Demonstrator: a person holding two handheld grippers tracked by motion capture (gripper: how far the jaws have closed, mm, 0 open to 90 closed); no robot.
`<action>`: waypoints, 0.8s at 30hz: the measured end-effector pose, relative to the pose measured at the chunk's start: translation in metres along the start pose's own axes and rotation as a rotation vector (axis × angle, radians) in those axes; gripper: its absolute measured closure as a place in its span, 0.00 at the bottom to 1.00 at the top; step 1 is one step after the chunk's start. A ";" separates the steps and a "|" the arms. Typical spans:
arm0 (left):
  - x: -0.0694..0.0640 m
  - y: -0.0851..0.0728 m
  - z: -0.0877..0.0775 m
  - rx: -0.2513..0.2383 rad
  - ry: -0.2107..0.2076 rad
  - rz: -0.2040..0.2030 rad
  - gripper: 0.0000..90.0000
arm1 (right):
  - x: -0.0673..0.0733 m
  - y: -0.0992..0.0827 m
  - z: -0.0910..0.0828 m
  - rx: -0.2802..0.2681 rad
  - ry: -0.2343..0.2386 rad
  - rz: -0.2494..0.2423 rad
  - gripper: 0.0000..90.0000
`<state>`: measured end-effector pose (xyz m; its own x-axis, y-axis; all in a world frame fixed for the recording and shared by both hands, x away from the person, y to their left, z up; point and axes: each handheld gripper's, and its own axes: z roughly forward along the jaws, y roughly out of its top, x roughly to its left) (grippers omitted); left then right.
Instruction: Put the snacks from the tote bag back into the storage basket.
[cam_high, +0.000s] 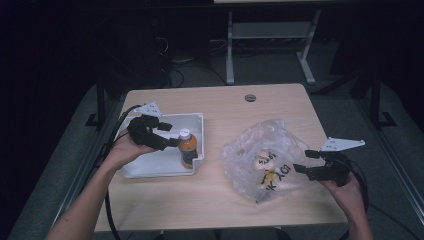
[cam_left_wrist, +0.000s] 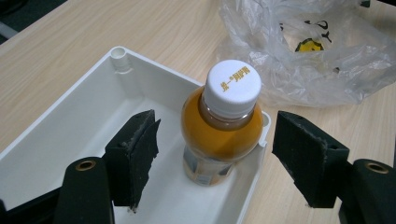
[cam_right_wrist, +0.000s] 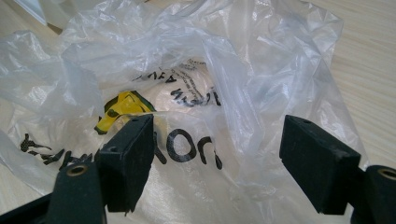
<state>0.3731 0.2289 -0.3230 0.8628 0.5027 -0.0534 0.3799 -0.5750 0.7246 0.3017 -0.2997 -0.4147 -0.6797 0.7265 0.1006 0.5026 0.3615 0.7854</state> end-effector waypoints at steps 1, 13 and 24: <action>0.000 -0.001 -0.001 -0.002 0.003 -0.001 0.33 | 0.000 0.000 0.000 -0.001 0.001 -0.001 0.29; 0.002 -0.018 -0.007 -0.002 0.010 -0.015 0.33 | -0.001 0.000 -0.001 -0.001 -0.002 -0.003 0.29; 0.004 -0.037 -0.010 -0.012 0.014 -0.045 0.32 | 0.000 -0.001 -0.001 -0.005 0.000 0.004 0.29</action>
<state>0.3593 0.2586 -0.3435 0.8400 0.5371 -0.0769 0.4144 -0.5437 0.7299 0.3010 -0.3007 -0.4144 -0.6777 0.7281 0.1032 0.5022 0.3558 0.7882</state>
